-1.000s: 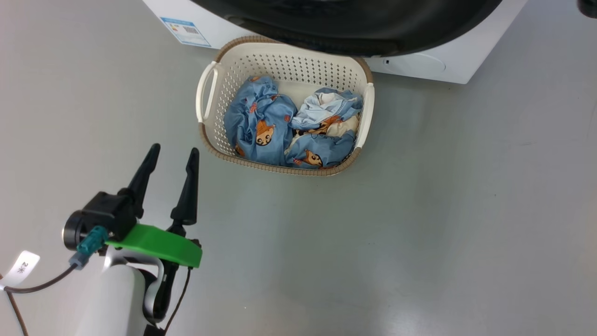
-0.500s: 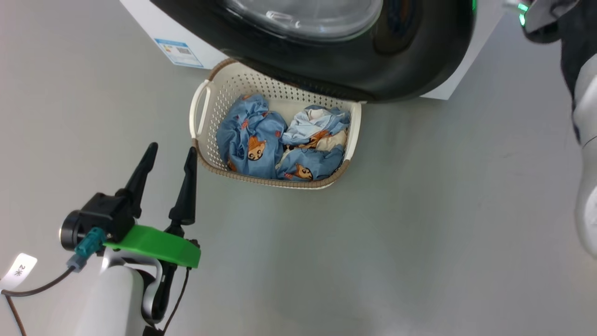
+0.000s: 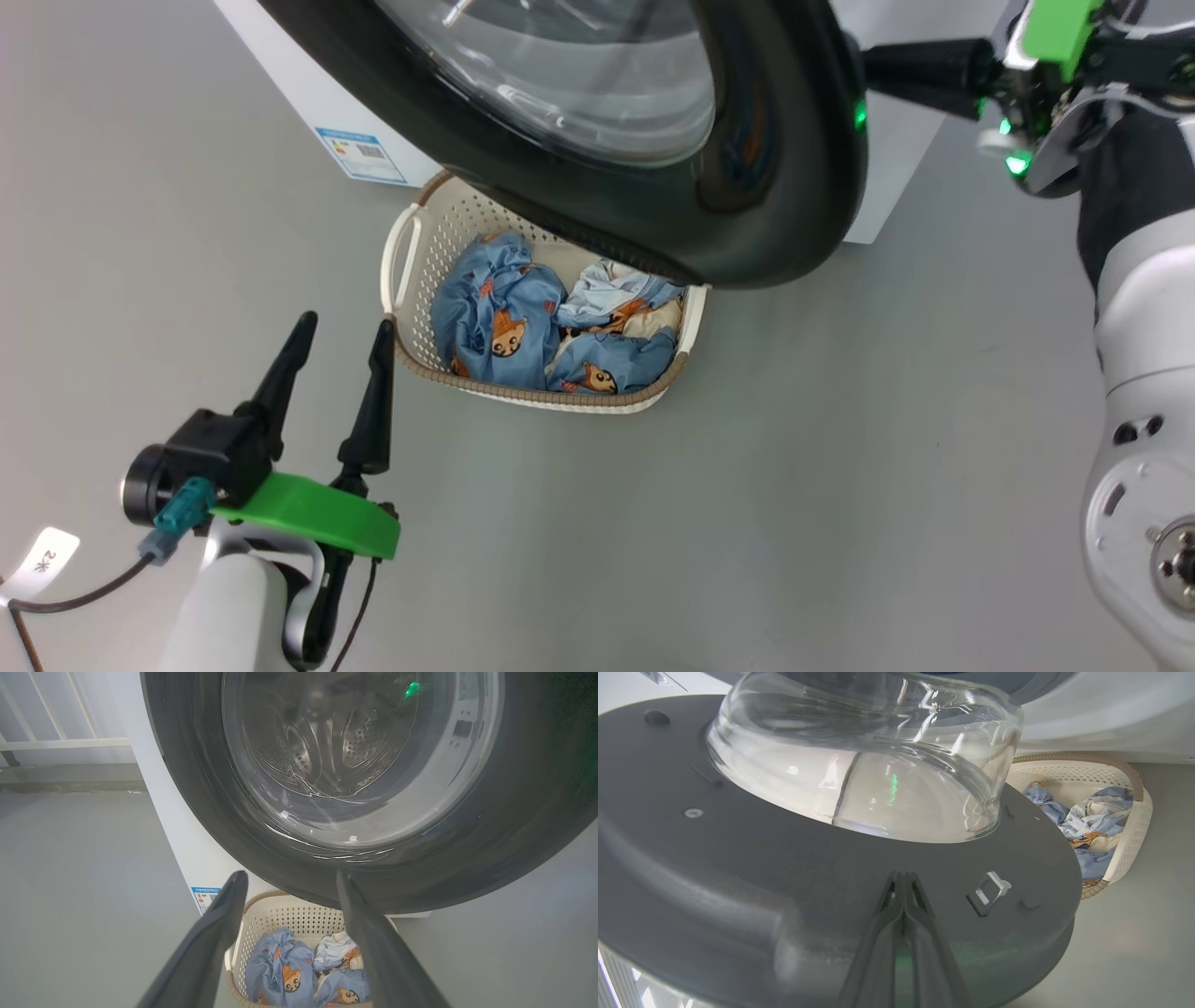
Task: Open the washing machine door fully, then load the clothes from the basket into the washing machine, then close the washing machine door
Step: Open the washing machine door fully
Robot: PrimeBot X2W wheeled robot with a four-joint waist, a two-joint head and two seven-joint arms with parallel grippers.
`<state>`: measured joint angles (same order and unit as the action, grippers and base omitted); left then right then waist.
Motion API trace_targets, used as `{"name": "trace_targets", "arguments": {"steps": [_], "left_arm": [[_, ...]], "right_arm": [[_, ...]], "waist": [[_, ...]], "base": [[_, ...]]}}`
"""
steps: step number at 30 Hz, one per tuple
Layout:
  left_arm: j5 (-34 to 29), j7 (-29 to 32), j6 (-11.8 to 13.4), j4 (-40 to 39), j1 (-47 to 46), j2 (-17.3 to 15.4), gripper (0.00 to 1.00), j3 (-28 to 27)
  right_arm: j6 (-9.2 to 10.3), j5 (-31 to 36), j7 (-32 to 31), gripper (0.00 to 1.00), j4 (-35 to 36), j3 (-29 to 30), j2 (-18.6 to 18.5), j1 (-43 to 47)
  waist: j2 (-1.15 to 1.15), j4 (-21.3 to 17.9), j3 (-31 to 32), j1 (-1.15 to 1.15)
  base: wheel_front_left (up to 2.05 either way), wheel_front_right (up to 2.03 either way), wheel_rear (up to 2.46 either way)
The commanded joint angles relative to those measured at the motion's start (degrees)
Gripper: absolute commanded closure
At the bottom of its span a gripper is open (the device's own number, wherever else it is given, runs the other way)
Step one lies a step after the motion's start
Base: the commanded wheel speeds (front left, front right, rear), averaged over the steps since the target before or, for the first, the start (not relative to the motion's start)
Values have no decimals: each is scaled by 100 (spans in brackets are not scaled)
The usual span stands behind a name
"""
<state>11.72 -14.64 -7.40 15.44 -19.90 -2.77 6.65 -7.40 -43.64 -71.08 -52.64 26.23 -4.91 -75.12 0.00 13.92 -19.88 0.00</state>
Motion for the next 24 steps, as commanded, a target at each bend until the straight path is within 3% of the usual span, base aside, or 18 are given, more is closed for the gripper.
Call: {"name": "trace_targets", "arguments": {"steps": [1,24], "left_arm": [[-50,-36,-9,-121,51,-185,0,-197],[-95,-36,-9,-128,209,-227,0,-207]], "right_arm": [[-9,-213,-70,100,215,-230,201,25],[-9,-3392,596,100,1102,-3477,202,1757]], "waist": [[0,-10,46,0],[0,-34,431,0]], "base": [[0,0,0],[0,0,0]]}}
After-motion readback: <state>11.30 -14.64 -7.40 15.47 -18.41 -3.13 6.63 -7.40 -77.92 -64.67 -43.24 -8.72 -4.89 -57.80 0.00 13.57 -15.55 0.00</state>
